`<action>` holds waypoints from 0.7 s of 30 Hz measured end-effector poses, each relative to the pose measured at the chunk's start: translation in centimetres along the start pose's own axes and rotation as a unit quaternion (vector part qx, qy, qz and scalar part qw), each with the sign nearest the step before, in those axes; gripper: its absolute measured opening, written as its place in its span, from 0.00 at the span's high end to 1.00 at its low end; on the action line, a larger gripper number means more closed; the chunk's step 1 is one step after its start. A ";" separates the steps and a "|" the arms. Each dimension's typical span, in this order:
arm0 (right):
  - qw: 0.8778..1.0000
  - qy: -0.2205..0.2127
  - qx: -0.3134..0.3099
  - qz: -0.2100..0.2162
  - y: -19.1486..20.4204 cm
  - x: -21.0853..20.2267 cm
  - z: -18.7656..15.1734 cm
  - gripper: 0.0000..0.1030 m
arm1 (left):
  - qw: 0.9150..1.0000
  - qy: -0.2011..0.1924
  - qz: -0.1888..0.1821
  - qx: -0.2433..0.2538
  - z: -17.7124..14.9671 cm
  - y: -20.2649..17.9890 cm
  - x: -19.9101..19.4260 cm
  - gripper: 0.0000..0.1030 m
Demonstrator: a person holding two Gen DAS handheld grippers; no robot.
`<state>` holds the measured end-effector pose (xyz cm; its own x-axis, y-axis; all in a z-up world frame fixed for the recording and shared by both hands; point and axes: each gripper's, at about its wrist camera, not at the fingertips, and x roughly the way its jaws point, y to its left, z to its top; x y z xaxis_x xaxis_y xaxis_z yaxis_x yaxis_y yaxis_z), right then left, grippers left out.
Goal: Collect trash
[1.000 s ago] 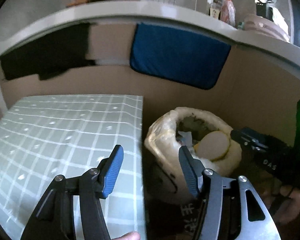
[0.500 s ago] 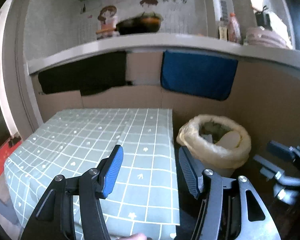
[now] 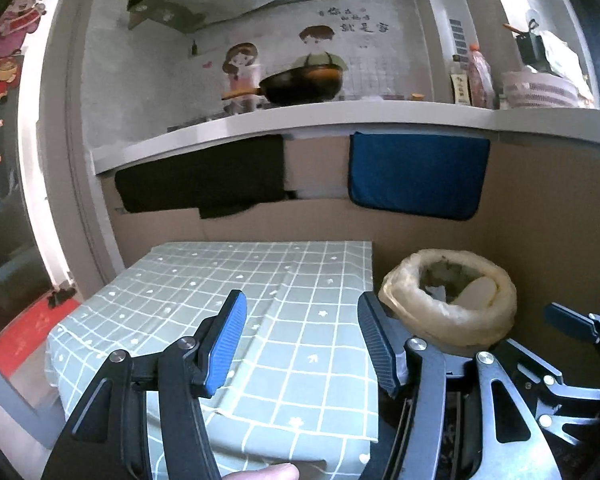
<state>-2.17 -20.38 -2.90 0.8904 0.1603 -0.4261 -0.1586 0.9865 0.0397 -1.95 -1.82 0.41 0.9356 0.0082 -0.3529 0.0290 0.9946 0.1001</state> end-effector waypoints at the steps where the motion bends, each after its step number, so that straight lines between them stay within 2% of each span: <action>1: 1.000 -0.001 0.000 0.001 0.0 -0.1 0.0 0.39 | 1.000 0.000 0.002 -0.002 0.0 0.1 -0.1 0.43; 21: 1.000 0.002 -0.002 0.009 0.0 -0.1 0.1 0.39 | 1.000 -0.004 0.005 -0.007 0.1 0.5 -0.6 0.43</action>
<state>-2.24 -20.37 -2.79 0.8858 0.1777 -0.4286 -0.1765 0.9834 0.0429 -2.50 -1.37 0.78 0.9389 0.0167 -0.3437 0.0152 0.9958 0.0899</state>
